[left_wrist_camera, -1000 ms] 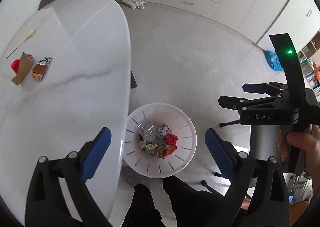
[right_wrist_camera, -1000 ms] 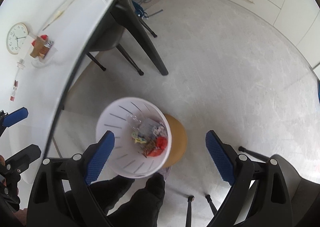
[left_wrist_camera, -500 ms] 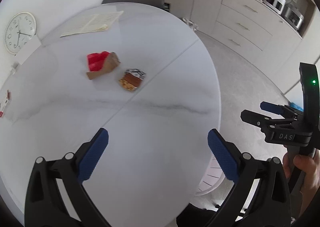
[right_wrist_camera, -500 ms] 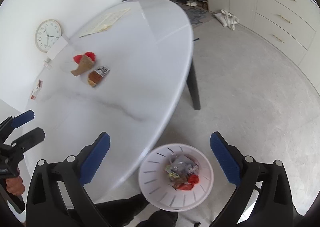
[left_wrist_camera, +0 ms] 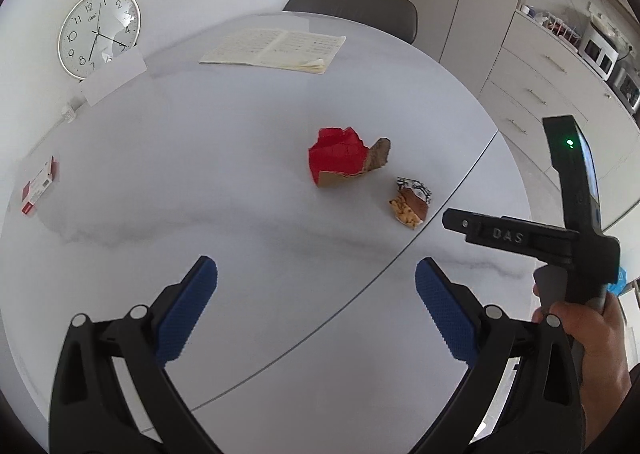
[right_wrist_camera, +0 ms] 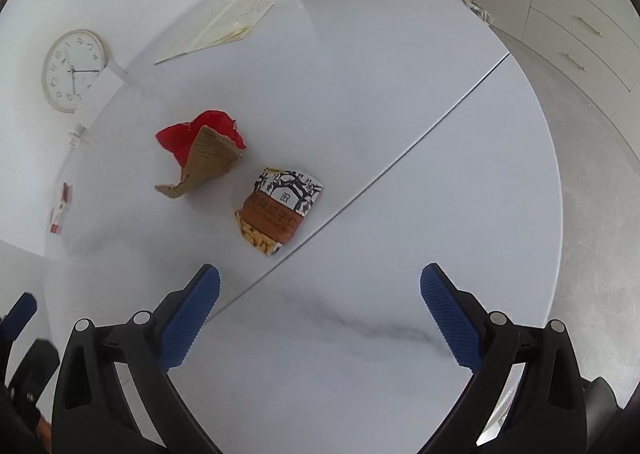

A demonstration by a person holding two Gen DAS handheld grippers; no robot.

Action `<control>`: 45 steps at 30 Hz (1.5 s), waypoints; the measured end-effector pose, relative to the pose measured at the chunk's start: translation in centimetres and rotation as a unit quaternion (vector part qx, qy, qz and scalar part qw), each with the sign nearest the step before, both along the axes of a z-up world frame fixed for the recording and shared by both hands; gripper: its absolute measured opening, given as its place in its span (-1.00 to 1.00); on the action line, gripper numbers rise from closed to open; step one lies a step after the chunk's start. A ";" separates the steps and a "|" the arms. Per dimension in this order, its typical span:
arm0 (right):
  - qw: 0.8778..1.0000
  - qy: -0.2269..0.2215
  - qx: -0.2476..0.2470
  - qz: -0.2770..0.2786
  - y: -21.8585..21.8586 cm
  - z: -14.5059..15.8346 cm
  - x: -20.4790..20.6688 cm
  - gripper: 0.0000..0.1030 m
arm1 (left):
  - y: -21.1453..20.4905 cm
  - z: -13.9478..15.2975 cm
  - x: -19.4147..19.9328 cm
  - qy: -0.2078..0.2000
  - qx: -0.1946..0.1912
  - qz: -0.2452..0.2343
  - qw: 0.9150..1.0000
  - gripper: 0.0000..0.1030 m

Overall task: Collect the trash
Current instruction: 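Grasp the printed seed snack bag with the right gripper, then grasp the torn red-and-brown cardboard box with the left gripper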

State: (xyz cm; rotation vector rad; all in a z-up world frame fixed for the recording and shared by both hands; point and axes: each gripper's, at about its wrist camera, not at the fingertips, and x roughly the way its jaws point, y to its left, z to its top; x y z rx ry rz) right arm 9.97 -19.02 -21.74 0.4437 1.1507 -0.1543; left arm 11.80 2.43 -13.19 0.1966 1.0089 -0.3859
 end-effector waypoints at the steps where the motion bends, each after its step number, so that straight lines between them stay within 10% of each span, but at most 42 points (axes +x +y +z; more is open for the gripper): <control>1: 1.000 0.004 0.000 -0.012 0.4 -0.5 0.8 0.93 | 0.4 -0.2 0.5 -0.002 0.002 -0.007 1.000 0.85; 10: 0.996 0.034 -0.016 -0.085 2.7 -2.8 4.2 0.73 | 2.0 -1.8 4.4 0.003 0.003 -0.055 0.998 0.85; 21: 0.994 0.046 -0.077 -0.055 3.7 -2.7 4.5 -0.31 | -0.9 -3.8 7.1 -0.049 0.051 -0.169 0.983 0.85; 41: 0.993 0.030 -0.008 -0.118 -0.8 3.3 -8.4 -0.35 | -11.5 -11.1 14.6 0.013 0.090 -0.375 0.923 0.83; 45: 0.991 0.028 0.001 -0.132 -1.4 3.7 -10.1 -0.34 | -11.8 -11.7 14.9 0.035 0.085 -0.370 0.924 0.27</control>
